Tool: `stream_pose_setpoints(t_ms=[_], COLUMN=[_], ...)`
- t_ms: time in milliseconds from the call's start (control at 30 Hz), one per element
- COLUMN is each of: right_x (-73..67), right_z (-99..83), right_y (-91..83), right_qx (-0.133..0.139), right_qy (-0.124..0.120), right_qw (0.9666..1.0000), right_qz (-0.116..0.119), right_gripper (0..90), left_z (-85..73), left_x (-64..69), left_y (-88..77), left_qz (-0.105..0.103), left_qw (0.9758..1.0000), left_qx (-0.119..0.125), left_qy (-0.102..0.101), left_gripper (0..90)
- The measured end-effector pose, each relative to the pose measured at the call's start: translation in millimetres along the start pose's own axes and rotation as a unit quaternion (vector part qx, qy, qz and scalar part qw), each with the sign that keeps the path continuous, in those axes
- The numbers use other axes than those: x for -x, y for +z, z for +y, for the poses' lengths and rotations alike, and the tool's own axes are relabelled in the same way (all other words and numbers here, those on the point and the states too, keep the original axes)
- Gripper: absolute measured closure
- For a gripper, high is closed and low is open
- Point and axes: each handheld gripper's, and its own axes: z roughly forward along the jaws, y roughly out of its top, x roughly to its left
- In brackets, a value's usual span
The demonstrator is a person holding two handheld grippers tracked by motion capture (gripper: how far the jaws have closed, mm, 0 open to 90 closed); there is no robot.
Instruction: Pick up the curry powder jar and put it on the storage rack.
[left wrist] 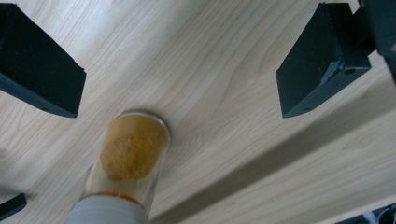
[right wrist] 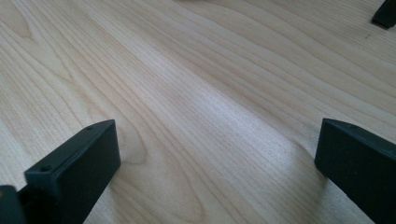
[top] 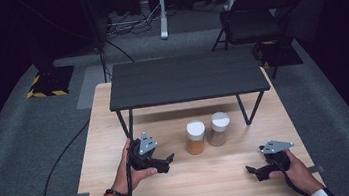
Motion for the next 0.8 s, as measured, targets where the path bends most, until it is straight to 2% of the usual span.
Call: stream_pose_setpoints(t_ms=[533,800], right_x=[-0.5,-0.5], right_z=[-0.1,-0.1], right_y=[-0.1,-0.1], right_qx=[0.0,0.0], right_qy=[0.001,0.001], right_qw=[1.0,1.0], right_qz=[-0.001,-0.001], right_gripper=[0.0,0.0], left_z=[12.9,17.3], left_x=[3.7,3.6], left_y=[16.4,26.9], left_qz=[-0.018,-0.037], left_qw=[0.9998,0.9992], left_qx=[0.005,0.007], left_qy=[0.008,0.012], left_gripper=[1.3,1.2])
